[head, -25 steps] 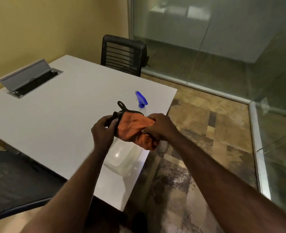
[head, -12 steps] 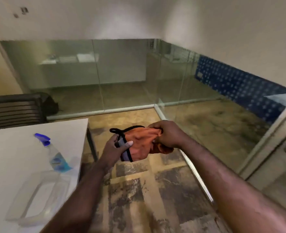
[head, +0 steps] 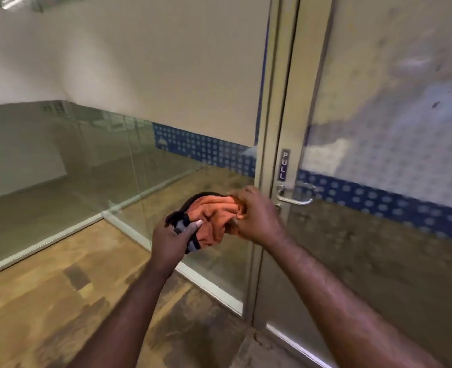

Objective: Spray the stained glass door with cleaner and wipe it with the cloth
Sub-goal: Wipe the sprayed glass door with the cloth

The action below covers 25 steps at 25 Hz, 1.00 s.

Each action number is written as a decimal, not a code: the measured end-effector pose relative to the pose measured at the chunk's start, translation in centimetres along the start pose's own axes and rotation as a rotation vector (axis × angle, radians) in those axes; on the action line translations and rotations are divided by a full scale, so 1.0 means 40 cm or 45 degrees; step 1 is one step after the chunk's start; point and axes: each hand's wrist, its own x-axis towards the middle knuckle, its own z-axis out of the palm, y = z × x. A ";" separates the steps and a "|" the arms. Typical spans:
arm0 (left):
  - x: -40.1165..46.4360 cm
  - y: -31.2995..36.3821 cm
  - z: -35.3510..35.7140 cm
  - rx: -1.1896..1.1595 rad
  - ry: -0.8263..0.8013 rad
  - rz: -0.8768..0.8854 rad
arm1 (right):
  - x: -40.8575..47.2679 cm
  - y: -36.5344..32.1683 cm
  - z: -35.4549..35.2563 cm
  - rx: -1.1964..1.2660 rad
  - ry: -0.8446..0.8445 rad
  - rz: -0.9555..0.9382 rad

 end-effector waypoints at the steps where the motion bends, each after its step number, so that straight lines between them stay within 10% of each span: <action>1: 0.027 0.009 0.048 -0.044 -0.058 0.020 | 0.004 0.027 -0.025 -0.021 0.057 0.041; 14: 0.156 0.311 0.680 -0.475 -0.529 0.320 | 0.025 0.352 -0.460 -0.323 1.199 0.371; 18: 0.190 0.439 0.834 -0.537 -0.537 0.407 | 0.074 0.425 -0.593 -0.681 1.324 0.410; 25: 0.221 0.597 0.999 -0.658 -0.478 0.551 | 0.175 0.500 -0.717 -0.397 1.644 0.421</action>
